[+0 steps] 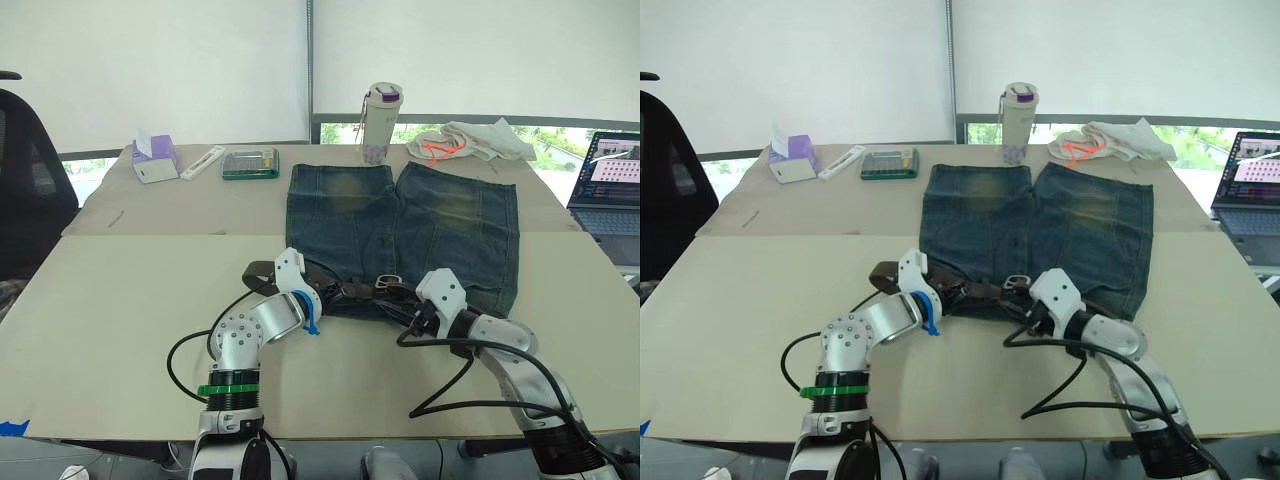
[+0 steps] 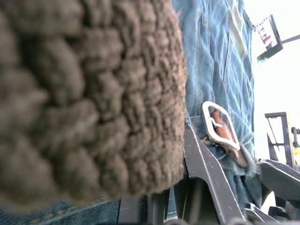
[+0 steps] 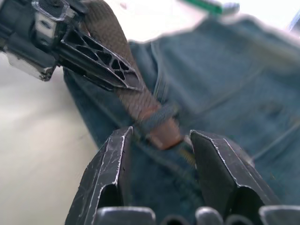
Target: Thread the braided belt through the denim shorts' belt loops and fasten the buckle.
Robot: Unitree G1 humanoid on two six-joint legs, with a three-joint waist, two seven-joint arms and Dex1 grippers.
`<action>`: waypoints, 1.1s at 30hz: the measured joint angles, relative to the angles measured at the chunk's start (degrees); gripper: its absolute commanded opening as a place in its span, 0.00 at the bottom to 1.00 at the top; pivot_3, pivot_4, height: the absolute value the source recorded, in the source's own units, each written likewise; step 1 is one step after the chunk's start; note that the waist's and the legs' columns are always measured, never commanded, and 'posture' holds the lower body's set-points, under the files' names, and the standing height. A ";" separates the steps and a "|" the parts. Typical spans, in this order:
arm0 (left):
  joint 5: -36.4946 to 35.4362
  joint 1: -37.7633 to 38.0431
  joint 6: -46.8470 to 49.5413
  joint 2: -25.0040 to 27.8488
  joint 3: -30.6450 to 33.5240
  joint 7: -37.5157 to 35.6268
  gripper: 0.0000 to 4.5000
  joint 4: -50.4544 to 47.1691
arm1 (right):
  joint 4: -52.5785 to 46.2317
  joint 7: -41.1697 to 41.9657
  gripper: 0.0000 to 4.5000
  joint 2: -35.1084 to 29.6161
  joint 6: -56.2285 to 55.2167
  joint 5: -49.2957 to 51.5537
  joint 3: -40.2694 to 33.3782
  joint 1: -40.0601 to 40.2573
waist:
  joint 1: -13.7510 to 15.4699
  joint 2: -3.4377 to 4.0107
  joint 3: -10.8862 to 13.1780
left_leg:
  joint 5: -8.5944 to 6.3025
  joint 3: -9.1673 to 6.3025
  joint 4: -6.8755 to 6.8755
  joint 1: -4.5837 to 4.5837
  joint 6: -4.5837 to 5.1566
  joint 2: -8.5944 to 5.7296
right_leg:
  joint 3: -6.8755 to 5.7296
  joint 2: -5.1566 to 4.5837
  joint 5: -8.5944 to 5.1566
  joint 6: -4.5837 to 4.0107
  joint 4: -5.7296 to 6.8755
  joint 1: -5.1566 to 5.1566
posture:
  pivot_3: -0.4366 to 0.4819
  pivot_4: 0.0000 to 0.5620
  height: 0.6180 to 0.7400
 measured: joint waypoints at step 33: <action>10.67 -0.79 -3.06 -0.69 -0.22 -14.26 0.00 5.52 | -1.41 -25.43 0.23 23.09 43.15 16.49 -18.24 -9.32 | 0.20 0.10 -0.20 | 0.01 -0.08 0.00 0.00 -0.01 -0.01 | -0.07 -0.01 0.00 0.01 0.02 0.04 | 0.48 0.27 1.00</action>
